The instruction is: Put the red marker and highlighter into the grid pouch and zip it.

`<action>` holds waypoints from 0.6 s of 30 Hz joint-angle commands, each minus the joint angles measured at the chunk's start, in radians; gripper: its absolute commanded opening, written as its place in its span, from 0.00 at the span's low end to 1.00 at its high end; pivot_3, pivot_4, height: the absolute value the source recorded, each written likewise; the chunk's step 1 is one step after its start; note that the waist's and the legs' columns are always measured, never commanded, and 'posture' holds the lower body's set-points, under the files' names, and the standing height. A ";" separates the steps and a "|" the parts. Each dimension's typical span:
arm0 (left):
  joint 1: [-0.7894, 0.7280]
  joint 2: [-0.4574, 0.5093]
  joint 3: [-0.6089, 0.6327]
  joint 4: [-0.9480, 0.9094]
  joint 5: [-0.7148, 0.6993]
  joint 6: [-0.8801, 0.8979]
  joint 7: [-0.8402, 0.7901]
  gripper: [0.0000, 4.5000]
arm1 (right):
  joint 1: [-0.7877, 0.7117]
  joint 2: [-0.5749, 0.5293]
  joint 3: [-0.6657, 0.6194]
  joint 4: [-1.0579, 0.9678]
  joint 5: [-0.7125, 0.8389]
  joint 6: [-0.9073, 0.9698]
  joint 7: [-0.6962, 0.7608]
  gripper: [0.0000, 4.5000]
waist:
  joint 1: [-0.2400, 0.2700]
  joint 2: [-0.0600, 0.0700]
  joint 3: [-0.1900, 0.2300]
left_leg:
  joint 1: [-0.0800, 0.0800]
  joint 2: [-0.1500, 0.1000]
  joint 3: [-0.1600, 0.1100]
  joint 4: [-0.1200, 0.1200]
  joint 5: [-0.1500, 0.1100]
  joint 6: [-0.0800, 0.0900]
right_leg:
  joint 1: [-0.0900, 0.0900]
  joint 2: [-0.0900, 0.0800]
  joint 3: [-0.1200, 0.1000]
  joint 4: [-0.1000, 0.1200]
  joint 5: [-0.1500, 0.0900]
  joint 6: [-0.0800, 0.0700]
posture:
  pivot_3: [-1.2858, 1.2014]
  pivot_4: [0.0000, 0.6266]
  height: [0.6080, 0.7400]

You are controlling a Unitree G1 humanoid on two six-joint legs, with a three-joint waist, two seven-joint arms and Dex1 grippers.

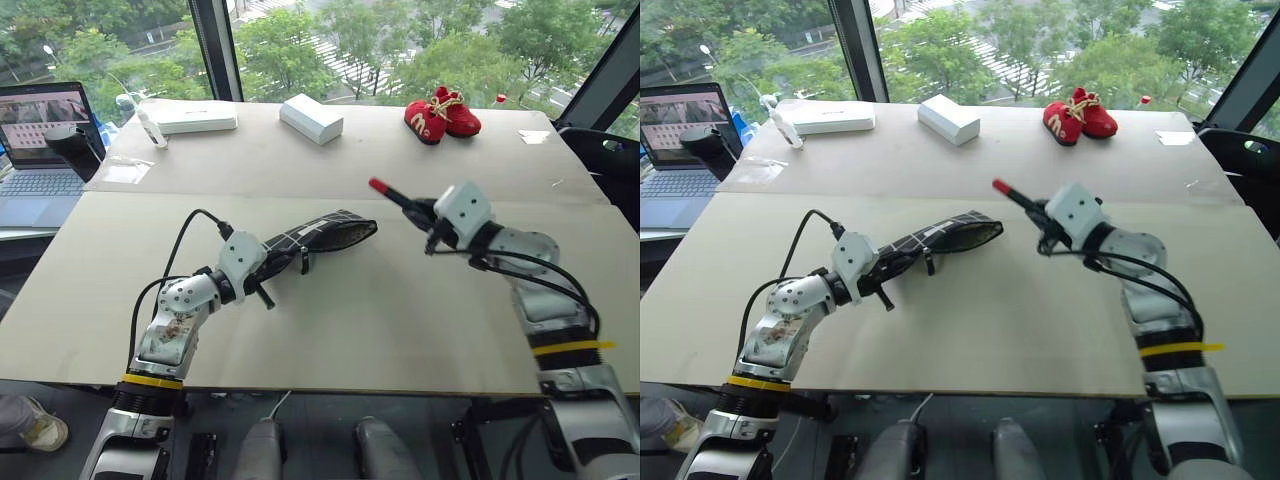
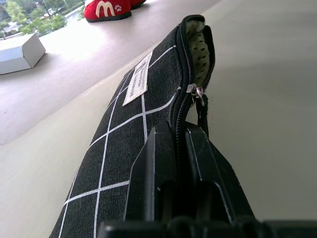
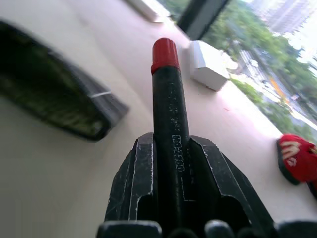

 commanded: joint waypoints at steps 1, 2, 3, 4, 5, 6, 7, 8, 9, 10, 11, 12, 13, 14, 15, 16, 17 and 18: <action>-0.014 0.004 0.007 -0.032 -0.018 0.003 -0.006 0.00 | -0.033 -0.041 -0.005 -0.048 0.014 -0.114 0.082 0.13 | -0.006 0.000 0.000 | 0.001 0.000 0.000 0.000 0.000 0.000 | 0.000 0.000 0.001 0.000 0.000 0.000 | 0.52 0.24 0.92; -0.015 0.004 0.007 -0.031 -0.018 0.003 -0.007 0.00 | -0.036 -0.045 0.000 -0.047 0.007 -0.131 0.094 0.13 | -0.007 0.000 0.000 | 0.001 0.000 0.000 0.000 0.000 0.000 | 0.000 0.001 0.001 0.001 0.000 0.000 | 0.52 0.24 0.92; -0.016 0.004 0.007 -0.031 -0.017 0.004 -0.008 0.00 | -0.039 -0.049 0.009 -0.047 -0.005 -0.157 0.104 0.13 | -0.007 0.000 0.000 | 0.001 0.000 0.000 0.000 0.000 0.000 | 0.000 0.001 0.001 0.001 0.000 0.000 | 0.52 0.24 0.92; -0.018 0.003 0.007 -0.030 -0.017 0.004 -0.008 0.00 | -0.041 -0.051 0.015 -0.046 -0.013 -0.173 0.110 0.13 | -0.006 0.000 0.000 | 0.001 0.001 0.000 0.000 0.000 0.000 | 0.000 0.001 0.000 0.001 0.000 0.000 | 0.52 0.24 0.92; -0.018 0.003 0.006 -0.031 -0.017 0.005 -0.008 0.00 | -0.045 -0.049 0.022 -0.041 -0.024 -0.192 0.114 0.13 | -0.005 0.000 0.000 | 0.001 0.001 0.000 0.000 0.000 0.000 | 0.000 0.001 0.000 0.001 0.000 0.000 | 0.52 0.24 0.92; -0.019 0.002 0.005 -0.032 -0.017 0.005 -0.008 0.00 | -0.048 -0.048 0.027 -0.036 -0.031 -0.206 0.117 0.13 | -0.004 0.000 0.000 | 0.001 0.001 0.000 0.000 0.000 0.000 | 0.000 0.001 0.000 0.001 0.000 0.000 | 0.52 0.24 0.92; -0.020 0.001 0.005 -0.033 -0.016 0.006 -0.009 0.00 | -0.054 -0.043 0.038 -0.026 -0.048 -0.227 0.112 0.13 | -0.002 0.000 0.000 | 0.001 0.001 0.000 0.000 0.000 0.000 | 0.000 0.001 0.000 0.001 0.000 0.000 | 0.52 0.24 0.92; -0.021 0.001 0.004 -0.034 -0.016 0.007 -0.009 0.00 | -0.059 -0.039 0.049 -0.016 -0.061 -0.240 0.111 0.13 | -0.001 0.000 0.000 | 0.001 0.001 0.000 0.000 0.000 0.000 | 0.000 0.001 0.000 0.001 0.000 0.000 | 0.52 0.24 0.92; -0.022 0.001 0.004 -0.034 -0.016 0.008 -0.009 0.00 | -0.062 -0.035 0.062 -0.010 -0.072 -0.250 0.114 0.13 | -0.001 0.000 0.000 | 0.001 0.000 0.000 0.000 0.000 0.000 | 0.000 0.001 0.000 0.000 0.000 0.000 | 0.52 0.24 0.92; -0.024 0.001 0.004 -0.034 -0.015 0.008 -0.010 0.00 | -0.061 -0.032 0.077 -0.005 -0.083 -0.260 0.119 0.13 | 0.001 0.000 0.000 | 0.001 0.000 0.000 0.000 0.000 0.000 | 0.000 0.000 0.001 0.000 0.000 0.000 | 0.52 0.24 0.92; -0.026 0.002 0.004 -0.034 -0.015 0.008 -0.011 0.00 | -0.059 -0.031 0.093 -0.002 -0.091 -0.270 0.129 0.13 | 0.002 0.000 0.000 | 0.001 0.000 0.000 0.000 0.000 0.000 | 0.000 0.000 0.001 0.001 0.000 0.000 | 0.52 0.24 0.92; -0.028 0.003 0.005 -0.033 -0.016 0.009 -0.011 0.00 | -0.058 -0.028 0.103 0.001 -0.097 -0.276 0.135 0.13 | 0.002 0.000 0.000 | 0.001 0.000 0.000 0.000 0.000 0.000 | 0.000 0.000 0.000 0.001 0.000 0.000 | 0.52 0.24 0.92; -0.030 0.004 0.005 -0.033 -0.016 0.009 -0.012 0.00 | -0.061 -0.026 0.114 0.012 -0.111 -0.290 0.133 0.13 | 0.002 0.000 0.000 | 0.001 0.000 0.000 0.000 0.000 0.000 | 0.000 0.000 0.000 0.001 0.000 0.000 | 0.52 0.24 0.92; -0.031 0.005 0.005 -0.033 -0.016 0.010 -0.013 0.00 | -0.067 -0.024 0.125 0.025 -0.125 -0.302 0.132 0.13 | 0.002 0.000 0.000 | 0.001 0.000 0.000 0.000 0.000 0.000 | 0.000 0.000 0.000 0.001 0.000 0.000 | 0.52 0.24 0.92; -0.033 0.006 0.006 -0.033 -0.016 0.010 -0.014 0.00 | -0.075 -0.019 0.132 0.039 -0.136 -0.308 0.128 0.13 | 0.002 0.000 0.000 | 0.001 0.000 0.000 0.000 0.000 0.000 | 0.000 0.001 0.000 0.001 0.000 0.000 | 0.52 0.24 0.92; -0.034 0.007 0.006 -0.034 -0.016 0.012 -0.015 0.00 | -0.089 -0.012 0.139 0.057 -0.150 -0.315 0.119 0.13 | 0.002 0.000 0.000 | 0.001 0.000 0.000 0.000 0.000 0.000 | 0.000 0.001 0.000 0.001 0.000 0.000 | 0.52 0.24 0.92; -0.035 0.007 0.006 -0.035 -0.016 0.013 -0.016 0.00 | -0.104 -0.005 0.144 0.073 -0.157 -0.318 0.113 0.13 | 0.001 0.000 0.000 | 0.001 0.000 0.000 0.000 0.000 0.000 | 0.000 0.001 0.000 0.001 0.000 0.000 | 0.52 0.24 0.92; -0.035 0.008 0.005 -0.037 -0.016 0.015 -0.017 0.00 | -0.117 0.002 0.148 0.086 -0.161 -0.319 0.111 0.13 | 0.001 0.000 0.000 | 0.001 0.000 0.000 0.000 0.000 0.000 | 0.000 0.001 0.000 0.001 0.000 0.000 | 0.52 0.24 0.92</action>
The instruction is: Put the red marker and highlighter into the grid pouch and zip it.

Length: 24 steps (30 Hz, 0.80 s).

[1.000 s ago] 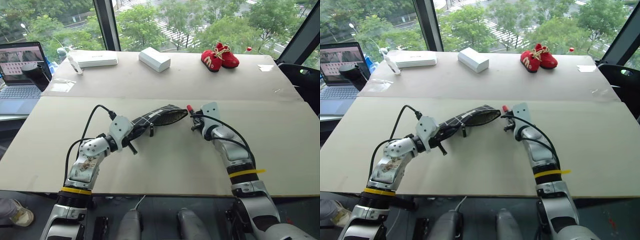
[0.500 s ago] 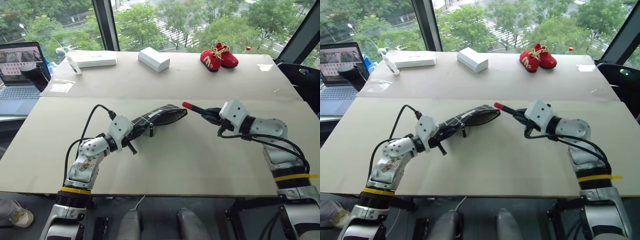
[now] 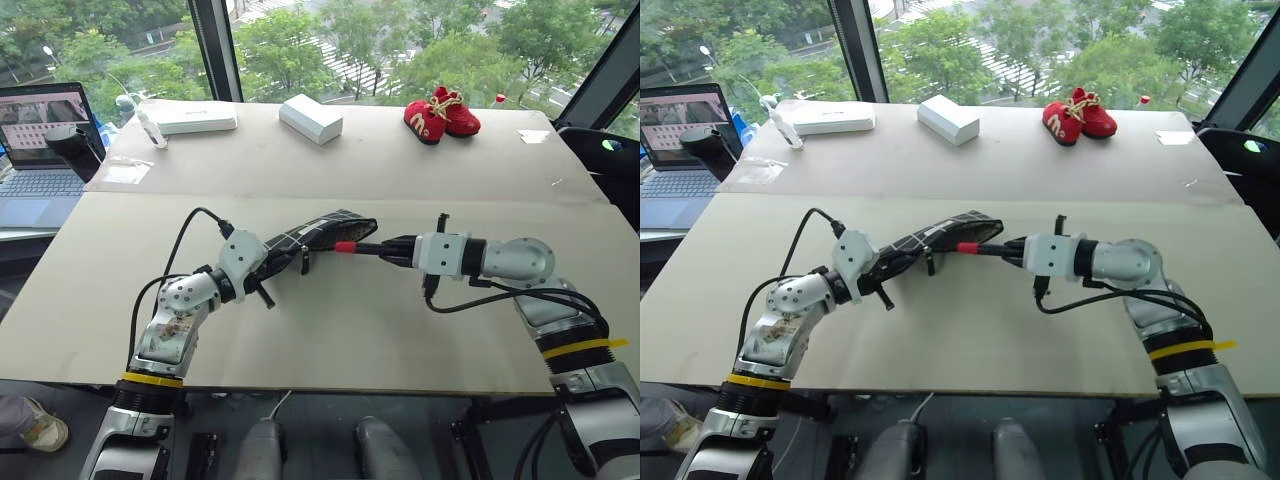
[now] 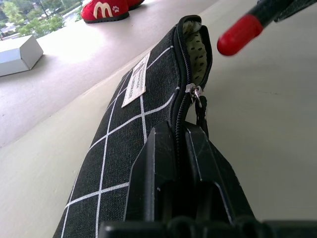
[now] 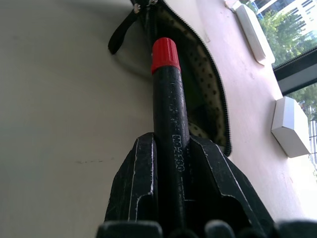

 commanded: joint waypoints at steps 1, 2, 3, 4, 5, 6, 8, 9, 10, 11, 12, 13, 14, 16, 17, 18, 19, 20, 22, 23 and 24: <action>-0.016 0.008 0.007 -0.037 -0.016 -0.002 -0.009 0.00 | -0.066 0.019 -0.006 0.035 -0.017 -0.032 -0.020 0.13 | 0.000 0.000 0.000 | 0.000 0.000 0.000 0.000 0.000 0.000 | 0.000 0.000 0.000 0.000 0.000 0.000 | 0.52 0.24 0.92; -0.017 0.008 0.006 -0.037 -0.016 -0.001 -0.010 0.00 | -0.083 0.028 -0.004 0.054 -0.023 -0.041 -0.025 0.13 | -0.001 0.000 0.000 | 0.000 0.000 0.000 0.000 0.000 0.000 | 0.000 0.000 0.000 0.000 0.000 0.000 | 0.52 0.24 0.92; -0.018 0.008 0.006 -0.037 -0.016 -0.001 -0.012 0.00 | -0.098 0.035 -0.003 0.070 -0.027 -0.046 -0.027 0.13 | -0.001 0.000 0.000 | 0.000 0.000 0.000 0.000 0.000 0.000 | 0.000 0.000 0.000 0.000 0.000 0.000 | 0.52 0.24 0.92; -0.018 0.009 0.005 -0.037 -0.015 -0.001 -0.014 0.00 | -0.110 0.040 -0.003 0.083 -0.028 -0.050 -0.026 0.13 | -0.002 0.000 0.000 | 0.000 0.000 0.000 0.000 0.000 0.000 | 0.000 0.000 0.000 0.000 0.000 0.000 | 0.52 0.24 0.92; -0.019 0.009 0.005 -0.037 -0.015 0.000 -0.015 0.00 | -0.122 0.043 -0.007 0.096 -0.028 -0.058 -0.029 0.13 | -0.001 0.000 0.000 | 0.000 0.000 0.000 0.000 0.000 0.000 | 0.000 0.000 0.000 0.000 0.000 0.000 | 0.52 0.24 0.92; -0.020 0.009 0.006 -0.036 -0.015 0.000 -0.016 0.00 | -0.130 0.043 -0.011 0.103 -0.022 -0.062 -0.025 0.13 | -0.001 0.000 0.000 | 0.000 0.000 0.000 0.000 0.000 0.000 | 0.000 0.000 0.000 0.000 0.000 0.000 | 0.52 0.24 0.92; -0.021 0.010 0.008 -0.033 -0.015 -0.001 -0.016 0.00 | -0.135 0.038 -0.024 0.109 0.001 -0.060 -0.006 0.13 | 0.001 0.000 0.000 | 0.000 0.000 0.000 0.000 0.000 0.000 | 0.000 0.000 0.000 0.000 0.000 0.000 | 0.52 0.24 0.92; -0.020 0.011 0.009 -0.033 -0.014 -0.001 -0.017 0.00 | -0.136 0.030 -0.024 0.119 -0.004 -0.063 -0.004 0.13 | 0.002 0.000 0.000 | 0.000 0.000 0.000 0.000 0.000 0.000 | 0.000 0.000 0.000 0.000 0.000 0.000 | 0.52 0.24 0.92; -0.020 0.012 0.009 -0.032 -0.014 -0.002 -0.017 0.00 | -0.137 0.023 -0.021 0.130 -0.015 -0.071 -0.005 0.13 | 0.003 0.000 0.000 | 0.000 0.000 0.000 0.000 0.000 0.000 | 0.000 0.000 0.000 0.000 0.000 0.000 | 0.52 0.24 0.92; -0.019 0.013 0.009 -0.033 -0.014 -0.002 -0.018 0.00 | -0.139 0.016 -0.015 0.145 -0.034 -0.082 -0.009 0.13 | 0.003 0.000 0.000 | 0.000 0.000 0.000 0.000 0.000 0.000 | 0.000 0.000 0.000 0.000 0.000 0.000 | 0.52 0.24 0.92; -0.019 0.013 0.009 -0.034 -0.014 -0.001 -0.019 0.00 | -0.143 0.015 -0.007 0.160 -0.052 -0.093 -0.017 0.13 | 0.004 0.000 0.000 | 0.000 0.000 0.000 0.000 0.000 0.000 | 0.000 0.000 0.000 0.000 0.000 0.000 | 0.52 0.24 0.92; -0.018 0.013 0.009 -0.035 -0.015 -0.001 -0.019 0.00 | -0.146 0.015 -0.003 0.171 -0.063 -0.101 -0.022 0.13 | 0.004 0.000 0.000 | 0.000 0.000 0.000 0.000 0.000 0.000 | 0.000 -0.001 0.000 0.000 0.000 0.000 | 0.52 0.24 0.92; -0.018 0.013 0.009 -0.035 -0.015 -0.001 -0.020 0.00 | -0.150 0.017 0.001 0.179 -0.073 -0.109 -0.028 0.13 | 0.002 0.000 0.000 | 0.000 0.000 0.000 0.000 0.000 0.000 | 0.000 0.000 0.000 0.000 0.000 0.000 | 0.52 0.24 0.92; -0.020 0.012 0.007 -0.032 -0.014 -0.003 -0.023 0.00 | -0.168 0.035 0.019 0.197 -0.103 -0.125 -0.038 0.13 | -0.001 0.000 0.000 | 0.000 0.000 0.000 0.000 0.000 0.000 | 0.000 0.000 0.000 0.000 0.000 0.000 | 0.52 0.24 0.92; -0.022 0.012 0.006 -0.030 -0.014 -0.004 -0.024 0.00 | -0.175 0.043 0.026 0.205 -0.114 -0.131 -0.041 0.13 | -0.004 0.000 0.000 | 0.000 0.000 0.000 0.000 0.000 0.000 | 0.000 0.000 0.000 0.000 0.000 0.000 | 0.52 0.24 0.92; -0.025 0.010 0.003 -0.027 -0.013 -0.005 -0.026 0.00 | -0.196 0.064 0.044 0.226 -0.136 -0.139 -0.053 0.13 | -0.006 0.000 0.000 | 0.000 0.000 0.000 0.000 0.000 0.000 | 0.000 0.000 0.000 0.000 0.000 0.000 | 0.52 0.24 0.92; -0.029 0.009 0.002 -0.025 -0.013 -0.005 -0.027 0.00 | -0.211 0.078 0.057 0.243 -0.150 -0.145 -0.062 0.13 | -0.009 0.000 0.000 | 0.000 0.000 0.000 0.000 0.000 0.000 | 0.000 0.000 0.000 0.001 0.000 0.000 | 0.52 0.24 0.92; -0.033 0.008 0.000 -0.020 -0.013 -0.007 -0.029 0.00 | -0.235 0.100 0.071 0.270 -0.172 -0.154 -0.081 0.13 | -0.011 0.000 0.000 | 0.000 0.000 0.000 0.000 0.000 0.000 | 0.000 0.000 0.000 0.001 0.000 0.000 | 0.52 0.24 0.92; -0.038 0.006 -0.001 -0.013 -0.011 -0.011 -0.033 0.00 | -0.278 0.147 0.096 0.322 -0.201 -0.171 -0.107 0.13 | -0.014 0.000 0.000 | 0.001 0.000 0.000 0.000 0.000 0.000 | 0.000 0.000 0.000 0.001 0.000 0.000 | 0.52 0.24 0.92; -0.038 0.006 -0.002 -0.011 -0.011 -0.011 -0.034 0.00 | -0.290 0.161 0.104 0.339 -0.206 -0.182 -0.112 0.13 | -0.014 0.000 0.000 | 0.000 0.000 0.000 0.000 0.000 0.000 | 0.000 0.000 0.000 0.001 0.000 0.000 | 0.52 0.24 0.92; -0.038 0.005 -0.003 -0.011 -0.011 -0.012 -0.035 0.00 | -0.299 0.181 0.113 0.348 -0.206 -0.190 -0.112 0.13 | -0.014 0.000 0.000 | 0.000 0.000 0.000 0.000 0.000 0.000 | -0.001 0.000 0.000 0.001 0.000 0.000 | 0.52 0.24 0.92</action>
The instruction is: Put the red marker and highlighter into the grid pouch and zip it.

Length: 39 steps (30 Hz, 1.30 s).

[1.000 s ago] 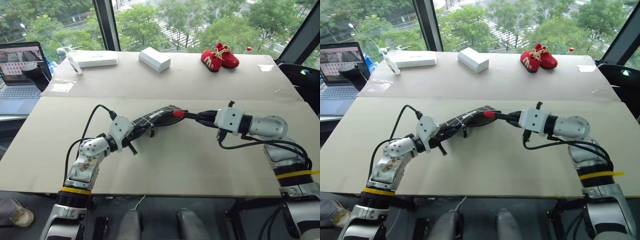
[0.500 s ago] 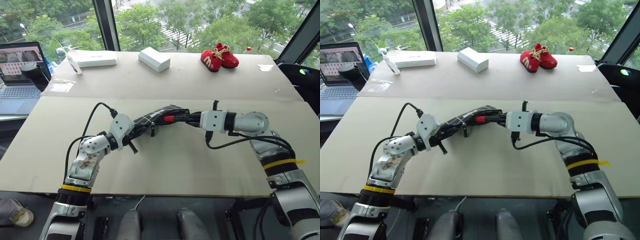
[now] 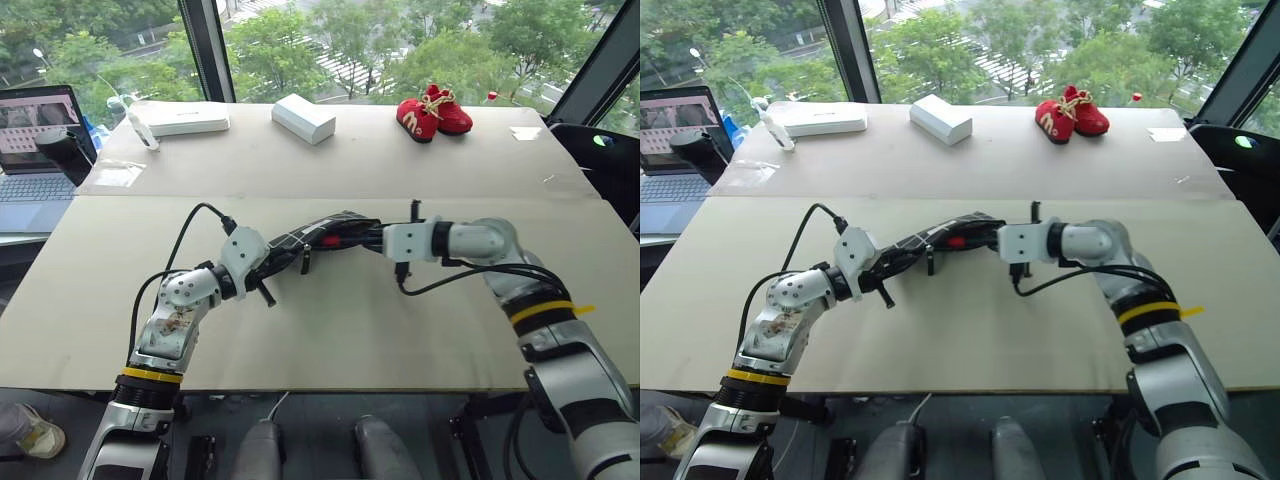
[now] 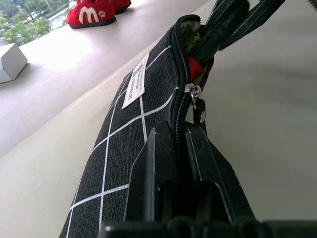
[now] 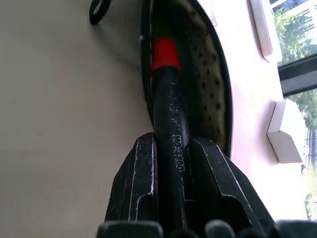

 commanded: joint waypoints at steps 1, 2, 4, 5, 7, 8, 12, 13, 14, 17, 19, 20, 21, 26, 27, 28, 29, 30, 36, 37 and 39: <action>-0.016 0.002 0.003 -0.016 -0.011 -0.017 -0.005 0.00 | -0.044 0.042 0.019 0.027 -0.007 -0.052 -0.022 0.13 | 0.002 0.000 0.000 | 0.000 0.000 0.000 0.000 0.000 0.000 | 0.000 0.000 0.000 0.000 0.000 0.000 | 0.52 0.24 0.92; -0.016 0.001 0.002 -0.016 -0.011 -0.016 -0.005 0.00 | -0.047 0.053 0.024 0.032 -0.005 -0.059 -0.020 0.13 | 0.006 0.000 0.000 | 0.000 0.000 0.000 0.000 0.000 0.000 | 0.000 0.000 0.000 0.000 0.000 0.000 | 0.52 0.24 0.92; -0.015 0.000 0.001 -0.019 -0.011 -0.015 -0.005 0.00 | -0.047 0.068 0.030 0.036 -0.002 -0.070 -0.015 0.13 | 0.014 0.000 0.000 | -0.001 0.000 0.000 0.000 0.000 0.000 | 0.000 -0.001 -0.001 0.000 0.000 0.000 | 0.52 0.24 0.92; -0.014 -0.001 0.000 -0.021 -0.011 -0.014 -0.004 0.00 | -0.045 0.074 0.032 0.036 0.002 -0.074 -0.008 0.13 | 0.015 0.000 0.000 | -0.001 -0.001 0.000 0.000 0.000 0.000 | 0.000 -0.001 -0.001 0.000 0.000 0.000 | 0.52 0.24 0.92; -0.011 -0.002 0.001 -0.024 -0.010 -0.014 -0.002 0.00 | -0.033 0.080 0.033 0.024 0.032 -0.056 0.031 0.35 | 0.016 0.000 0.000 | -0.001 -0.001 0.000 0.000 0.000 0.000 | 0.000 -0.001 -0.001 0.000 0.000 0.000 | 0.52 0.24 0.92; -0.009 -0.002 0.002 -0.025 -0.010 -0.014 -0.001 0.00 | -0.028 0.082 0.028 0.016 0.052 -0.038 0.049 0.41 | 0.015 0.000 0.000 | -0.001 -0.001 0.000 0.000 0.000 0.000 | 0.000 -0.001 -0.001 0.000 0.000 0.000 | 0.52 0.24 0.92; 0.001 0.001 0.007 -0.028 -0.011 -0.014 0.000 0.00 | -0.055 0.051 0.007 0.072 -0.013 -0.081 -0.072 0.72 | 0.012 0.000 0.000 | 0.000 0.000 0.000 0.000 0.000 0.000 | 0.000 -0.001 -0.001 0.001 0.000 0.000 | 0.52 0.24 0.92; 0.002 0.001 0.008 -0.027 -0.011 -0.015 0.000 0.00 | -0.062 0.039 0.003 0.088 -0.023 -0.092 -0.098 0.72 | 0.012 0.000 0.000 | 0.000 0.000 0.000 0.000 0.000 0.000 | 0.000 -0.001 -0.001 0.001 0.000 0.000 | 0.52 0.24 0.92; 0.003 0.001 0.008 -0.025 -0.011 -0.016 0.000 0.00 | -0.063 0.029 -0.005 0.101 -0.017 -0.094 -0.105 0.72 | 0.012 0.000 0.000 | 0.000 0.000 0.000 0.000 0.000 0.000 | 0.000 -0.001 -0.001 0.001 0.000 0.000 | 0.52 0.24 0.92; 0.002 -0.001 0.006 -0.020 -0.010 -0.019 0.000 0.00 | -0.058 0.009 -0.047 0.122 0.048 -0.082 -0.103 0.72 | 0.013 0.000 0.000 | 0.000 0.000 0.000 0.000 0.000 0.000 | 0.000 -0.001 -0.001 0.001 0.000 0.000 | 0.52 0.24 0.92; 0.000 -0.003 0.005 -0.016 -0.009 -0.019 0.001 0.00 | -0.043 0.010 -0.128 0.106 0.179 -0.026 -0.058 0.72 | 0.012 0.000 0.000 | 0.000 0.000 0.000 0.000 0.000 0.000 | 0.000 -0.001 0.000 0.000 0.000 0.000 | 0.52 0.24 0.92; -0.001 -0.004 0.004 -0.015 -0.009 -0.019 0.001 0.00 | -0.034 0.013 -0.172 0.089 0.249 0.014 -0.034 0.72 | 0.011 0.000 0.000 | 0.000 0.000 0.000 0.000 0.000 0.000 | 0.000 -0.001 -0.001 0.000 0.000 0.000 | 0.52 0.24 0.92; -0.001 -0.004 0.004 -0.015 -0.009 -0.018 0.002 0.00 | -0.029 0.016 -0.197 0.077 0.290 0.040 -0.018 0.72 | 0.012 0.000 0.000 | 0.000 0.000 0.000 0.000 0.000 0.000 | 0.000 -0.001 -0.001 0.000 0.000 0.000 | 0.52 0.24 0.92; 0.003 -0.004 0.004 -0.014 -0.010 -0.018 0.000 0.00 | 0.187 -0.058 -0.301 -0.268 0.692 0.637 0.238 0.72 | 0.023 0.000 0.000 | 0.000 0.000 -0.002 0.000 0.000 0.000 | 0.002 -0.001 -0.002 0.001 0.000 0.000 | 0.52 0.24 0.92; 0.003 -0.004 0.004 -0.014 -0.010 -0.017 0.000 0.00 | 0.245 -0.082 -0.293 -0.351 0.741 0.744 0.269 0.72 | 0.026 0.000 0.000 | -0.001 0.000 -0.003 0.000 0.000 0.000 | 0.003 -0.001 -0.003 0.000 0.000 0.000 | 0.52 0.24 0.92; 0.003 -0.004 0.004 -0.013 -0.010 -0.017 0.000 0.00 | 0.300 -0.101 -0.275 -0.426 0.769 0.812 0.288 0.72 | 0.028 0.000 0.000 | -0.001 0.000 -0.003 0.000 0.000 0.000 | 0.003 -0.001 -0.003 0.000 0.000 0.000 | 0.52 0.24 0.92; 0.002 -0.004 0.004 -0.012 -0.010 -0.017 0.000 0.00 | 0.350 -0.111 -0.259 -0.496 0.797 0.870 0.298 0.72 | 0.030 0.000 0.000 | -0.001 -0.001 -0.003 0.000 0.000 0.000 | 0.003 -0.001 -0.003 0.000 0.000 0.000 | 0.52 0.24 0.92; 0.001 -0.004 0.004 -0.011 -0.010 -0.017 0.001 0.00 | 0.396 -0.113 -0.242 -0.565 0.826 0.928 0.301 0.72 | 0.030 0.000 0.000 | -0.001 0.000 -0.003 0.000 0.000 0.000 | 0.002 -0.001 -0.002 0.000 0.000 0.000 | 0.52 0.24 0.92; -0.009 -0.010 0.001 0.000 -0.008 -0.019 0.000 0.00 | 0.443 0.053 -0.129 -0.626 0.691 0.978 0.071 0.72 | 0.000 0.000 0.000 | 0.002 0.000 -0.002 0.001 0.000 0.000 | 0.001 0.002 0.000 0.003 0.000 0.000 | 0.52 0.24 0.92; -0.010 -0.010 0.001 0.001 -0.008 -0.020 -0.001 0.00 | 0.427 0.089 -0.121 -0.603 0.660 0.977 0.022 0.72 | 0.002 0.000 0.000 | 0.002 0.000 -0.002 0.001 0.000 0.000 | 0.001 0.002 0.000 0.003 0.000 0.000 | 0.52 0.24 0.92; -0.013 -0.011 0.000 0.005 -0.008 -0.021 -0.004 0.00 | 0.394 0.154 -0.103 -0.575 0.620 0.973 -0.044 0.72 | 0.005 0.000 0.000 | 0.001 0.000 -0.002 0.001 0.000 0.000 | 0.001 0.002 0.000 0.003 0.000 0.000 | 0.52 0.24 0.92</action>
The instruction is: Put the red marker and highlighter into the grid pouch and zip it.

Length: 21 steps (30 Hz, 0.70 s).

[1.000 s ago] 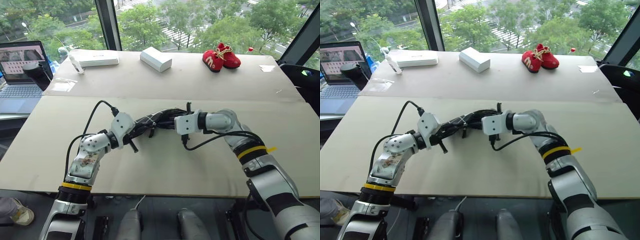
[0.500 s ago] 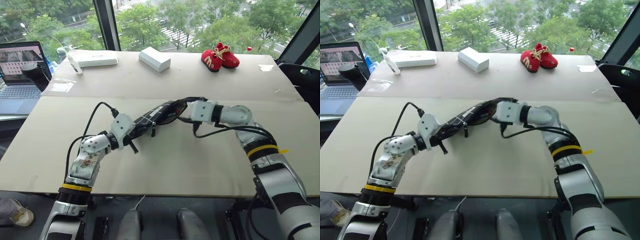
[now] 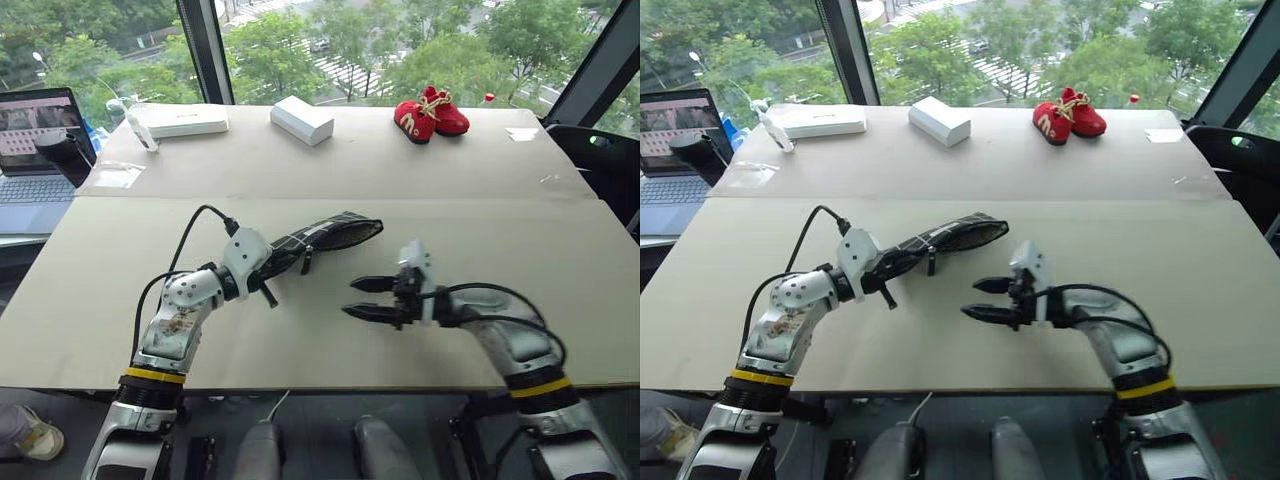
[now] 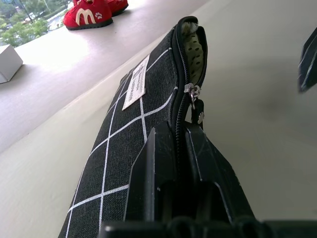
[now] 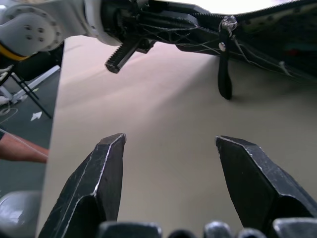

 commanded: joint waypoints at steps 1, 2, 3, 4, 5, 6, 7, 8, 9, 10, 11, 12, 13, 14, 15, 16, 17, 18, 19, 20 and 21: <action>-0.021 0.003 0.004 -0.002 -0.008 -0.020 -0.005 0.00 | -0.076 0.094 0.012 0.037 -0.080 -0.008 -0.140 0.72 | 0.005 0.000 0.000 | 0.000 0.000 0.000 0.000 0.000 0.000 | 0.000 0.000 0.000 0.000 0.000 0.000 | 0.52 0.24 0.92; -0.023 0.003 0.004 0.000 -0.008 -0.020 -0.005 0.00 | -0.093 0.121 0.015 0.052 -0.092 -0.006 -0.161 0.72 | 0.007 0.000 0.000 | -0.001 0.000 0.000 0.000 0.000 0.000 | -0.001 -0.001 0.000 0.000 0.000 0.000 | 0.52 0.24 0.92; -0.025 0.003 0.004 0.002 -0.007 -0.021 -0.005 0.00 | -0.103 0.137 0.014 0.063 -0.100 -0.004 -0.174 0.72 | 0.008 0.000 0.000 | -0.001 0.000 0.000 0.000 0.000 0.000 | -0.001 -0.001 0.000 0.000 0.000 0.000 | 0.52 0.24 0.92; -0.027 0.002 0.003 0.003 -0.007 -0.021 -0.005 0.00 | -0.121 0.157 0.021 0.084 -0.117 -0.015 -0.185 0.72 | 0.011 0.000 0.000 | -0.001 0.000 0.000 0.000 0.000 0.000 | -0.001 -0.001 0.000 0.000 0.000 0.000 | 0.52 0.24 0.92; -0.027 0.002 0.003 0.002 -0.007 -0.021 -0.004 0.00 | -0.144 0.176 0.028 0.116 -0.141 -0.028 -0.203 0.72 | 0.013 0.000 0.000 | -0.001 0.000 0.000 0.000 0.000 0.000 | -0.001 -0.001 0.000 0.000 0.000 0.000 | 0.52 0.24 0.92; -0.028 0.001 0.002 0.002 -0.007 -0.022 -0.003 0.00 | -0.165 0.192 0.032 0.146 -0.159 -0.036 -0.218 0.72 | 0.014 0.000 0.000 | -0.001 0.000 0.000 0.000 0.000 0.000 | -0.001 -0.001 0.000 -0.001 0.000 0.000 | 0.52 0.24 0.92; -0.028 0.000 0.002 0.001 -0.006 -0.022 -0.003 0.00 | -0.183 0.205 0.035 0.172 -0.174 -0.041 -0.229 0.72 | 0.013 0.000 0.000 | -0.001 0.000 0.000 0.000 0.000 0.000 | -0.001 -0.001 0.000 -0.001 0.000 0.000 | 0.52 0.24 0.92; -0.028 0.000 0.001 0.000 -0.006 -0.021 -0.002 0.00 | -0.197 0.215 0.032 0.192 -0.184 -0.045 -0.237 0.72 | 0.013 0.000 0.000 | -0.001 0.000 0.000 0.000 0.000 0.000 | -0.001 -0.001 0.000 -0.001 0.000 0.000 | 0.52 0.24 0.92; -0.027 -0.001 0.001 -0.001 -0.006 -0.020 -0.001 0.00 | -0.210 0.223 0.028 0.209 -0.188 -0.040 -0.245 0.72 | 0.013 0.000 0.000 | -0.001 0.000 0.000 0.000 0.000 0.000 | -0.001 -0.001 -0.001 0.000 0.000 0.000 | 0.52 0.24 0.92; -0.025 -0.001 0.002 -0.003 -0.006 -0.020 0.000 0.00 | -0.220 0.230 0.025 0.221 -0.192 -0.037 -0.248 0.72 | 0.013 0.000 0.000 | -0.001 0.000 0.000 0.000 0.000 0.000 | -0.001 -0.001 -0.001 0.000 0.000 0.000 | 0.52 0.24 0.92; -0.023 -0.001 0.003 -0.005 -0.006 -0.019 0.002 0.00 | -0.227 0.236 0.023 0.228 -0.192 -0.032 -0.247 0.72 | 0.013 0.000 0.000 | -0.001 0.000 0.000 0.000 0.000 0.000 | -0.001 -0.001 -0.001 0.000 0.000 0.000 | 0.52 0.24 0.92; -0.021 -0.001 0.003 -0.007 -0.006 -0.019 0.002 0.00 | -0.234 0.242 0.021 0.234 -0.192 -0.024 -0.247 0.72 | 0.013 0.000 0.000 | -0.002 0.000 0.000 0.000 0.000 0.000 | -0.001 -0.001 -0.001 0.000 0.000 0.000 | 0.52 0.24 0.92; -0.019 0.000 0.004 -0.007 -0.006 -0.019 0.003 0.00 | -0.240 0.247 0.019 0.241 -0.194 -0.022 -0.250 0.72 | 0.012 0.000 0.000 | -0.002 0.000 0.000 0.000 0.000 0.000 | -0.001 -0.001 -0.001 0.000 0.000 0.000 | 0.52 0.24 0.92; -0.018 0.000 0.004 -0.007 -0.007 -0.019 0.003 0.00 | -0.246 0.252 0.017 0.250 -0.195 -0.018 -0.256 0.72 | 0.010 0.000 0.000 | -0.001 0.000 0.000 0.000 0.000 0.000 | -0.001 -0.001 -0.001 0.000 0.000 0.000 | 0.52 0.24 0.92; -0.017 -0.001 0.004 -0.007 -0.007 -0.019 0.004 0.00 | -0.249 0.255 0.015 0.258 -0.197 -0.021 -0.259 0.66 | 0.009 0.000 0.000 | -0.001 0.000 0.000 0.000 0.000 0.000 | -0.001 -0.001 -0.001 0.000 0.000 0.000 | 0.52 0.24 0.92; -0.017 -0.001 0.004 -0.007 -0.007 -0.019 0.005 0.00 | -0.252 0.257 0.013 0.264 -0.199 -0.027 -0.261 0.60 | 0.009 0.000 0.000 | -0.001 0.000 0.000 0.000 0.000 0.000 | -0.001 -0.001 -0.001 0.000 0.000 0.000 | 0.52 0.24 0.92; -0.017 -0.002 0.004 -0.007 -0.007 -0.019 0.005 0.00 | -0.254 0.258 0.010 0.267 -0.199 -0.028 -0.262 0.57 | 0.008 0.000 0.000 | -0.001 0.000 0.000 0.000 0.000 0.000 | -0.001 -0.001 -0.001 0.000 0.000 0.000 | 0.52 0.24 0.92; -0.017 -0.002 0.004 -0.006 -0.007 -0.020 0.006 0.00 | -0.255 0.257 0.010 0.267 -0.201 -0.029 -0.259 0.50 | 0.009 0.000 0.000 | -0.001 0.000 0.000 0.000 0.000 0.000 | -0.001 -0.001 -0.001 0.000 0.000 0.000 | 0.52 0.24 0.92; -0.017 -0.002 0.004 -0.005 -0.007 -0.021 0.005 0.00 | -0.256 0.255 0.008 0.266 -0.201 -0.029 -0.257 0.43 | 0.009 0.000 0.000 | -0.001 0.000 0.000 0.000 0.000 0.000 | -0.001 -0.001 -0.001 0.000 0.000 0.000 | 0.52 0.24 0.92; -0.018 -0.002 0.004 -0.003 -0.008 -0.022 0.005 0.00 | -0.256 0.254 0.008 0.265 -0.201 -0.029 -0.256 0.34 | 0.009 0.000 0.000 | -0.002 0.000 0.000 0.000 0.000 0.000 | -0.001 -0.001 -0.001 0.000 0.000 0.000 | 0.52 0.24 0.92; -0.018 -0.002 0.004 -0.002 -0.007 -0.023 0.005 0.00 | -0.253 0.251 0.008 0.263 -0.200 -0.030 -0.250 0.29 | 0.009 0.000 0.000 | -0.002 0.000 0.000 0.000 0.000 0.000 | -0.001 -0.001 -0.001 0.000 0.000 0.000 | 0.52 0.24 0.92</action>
